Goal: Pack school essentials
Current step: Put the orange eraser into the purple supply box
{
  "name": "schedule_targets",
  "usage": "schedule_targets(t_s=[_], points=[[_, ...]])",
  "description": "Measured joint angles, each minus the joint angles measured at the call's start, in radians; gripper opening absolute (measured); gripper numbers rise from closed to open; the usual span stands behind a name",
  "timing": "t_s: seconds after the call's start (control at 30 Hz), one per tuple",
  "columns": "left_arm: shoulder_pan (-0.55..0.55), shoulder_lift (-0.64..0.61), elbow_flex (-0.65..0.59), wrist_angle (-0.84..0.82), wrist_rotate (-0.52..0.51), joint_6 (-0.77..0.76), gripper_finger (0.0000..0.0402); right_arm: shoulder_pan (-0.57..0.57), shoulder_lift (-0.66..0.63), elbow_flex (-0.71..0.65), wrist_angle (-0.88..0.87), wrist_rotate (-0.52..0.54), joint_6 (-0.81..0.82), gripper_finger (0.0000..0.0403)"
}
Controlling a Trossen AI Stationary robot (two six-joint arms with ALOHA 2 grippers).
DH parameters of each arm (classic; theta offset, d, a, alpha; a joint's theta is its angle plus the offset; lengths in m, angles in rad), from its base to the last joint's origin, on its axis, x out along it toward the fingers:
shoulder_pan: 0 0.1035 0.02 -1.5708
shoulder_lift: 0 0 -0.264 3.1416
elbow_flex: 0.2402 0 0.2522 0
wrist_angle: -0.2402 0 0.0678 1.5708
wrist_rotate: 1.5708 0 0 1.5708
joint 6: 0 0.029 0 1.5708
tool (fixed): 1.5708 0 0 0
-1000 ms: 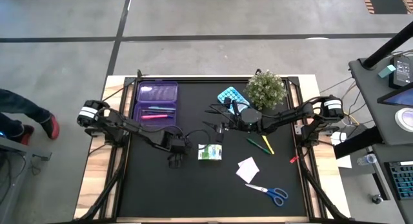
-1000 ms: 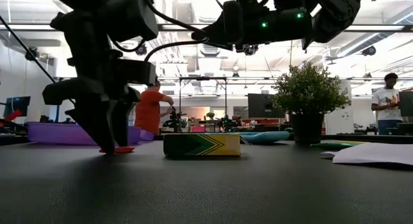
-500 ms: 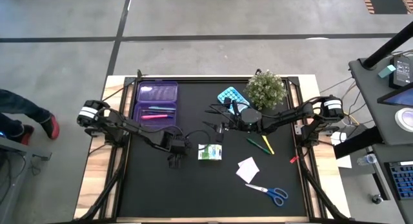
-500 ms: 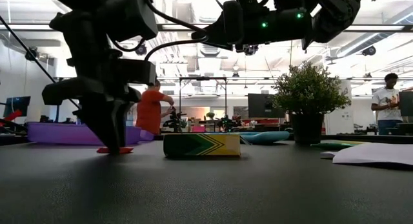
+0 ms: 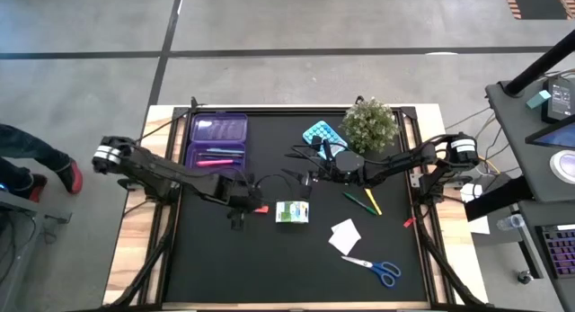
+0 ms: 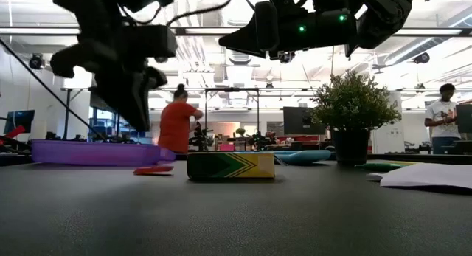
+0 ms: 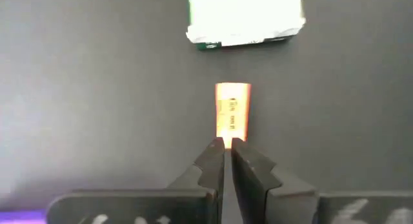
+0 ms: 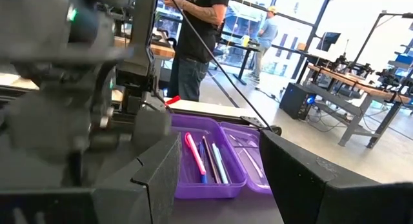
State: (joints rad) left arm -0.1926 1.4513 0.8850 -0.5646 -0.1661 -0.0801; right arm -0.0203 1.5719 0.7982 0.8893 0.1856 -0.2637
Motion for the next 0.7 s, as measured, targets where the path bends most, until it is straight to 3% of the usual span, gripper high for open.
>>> schedule_targets(t_s=[0.3,0.4,0.47,0.6,0.7], points=[[0.108,-0.198,-0.014,-0.243,-0.111,0.096,0.0012,0.000,0.000,0.000,-0.002,0.000,0.000,0.0201],[0.159,-0.235,-0.038,-0.218,-0.067,0.098,0.0012,0.000,0.000,0.000,-0.001,0.000,0.000,0.0201],[0.166,-0.237,-0.058,-0.141,0.021,0.133,0.0013,0.000,0.000,0.000,-0.002,0.000,0.000,0.0201],[0.124,-0.207,-0.139,0.176,0.174,0.176,0.0013,0.000,0.000,0.000,-0.003,0.000,-0.010,0.0201],[0.087,-0.169,-0.199,0.378,0.233,0.199,0.0022,0.000,0.000,0.000,-0.003,0.000,-0.011,0.0201]])
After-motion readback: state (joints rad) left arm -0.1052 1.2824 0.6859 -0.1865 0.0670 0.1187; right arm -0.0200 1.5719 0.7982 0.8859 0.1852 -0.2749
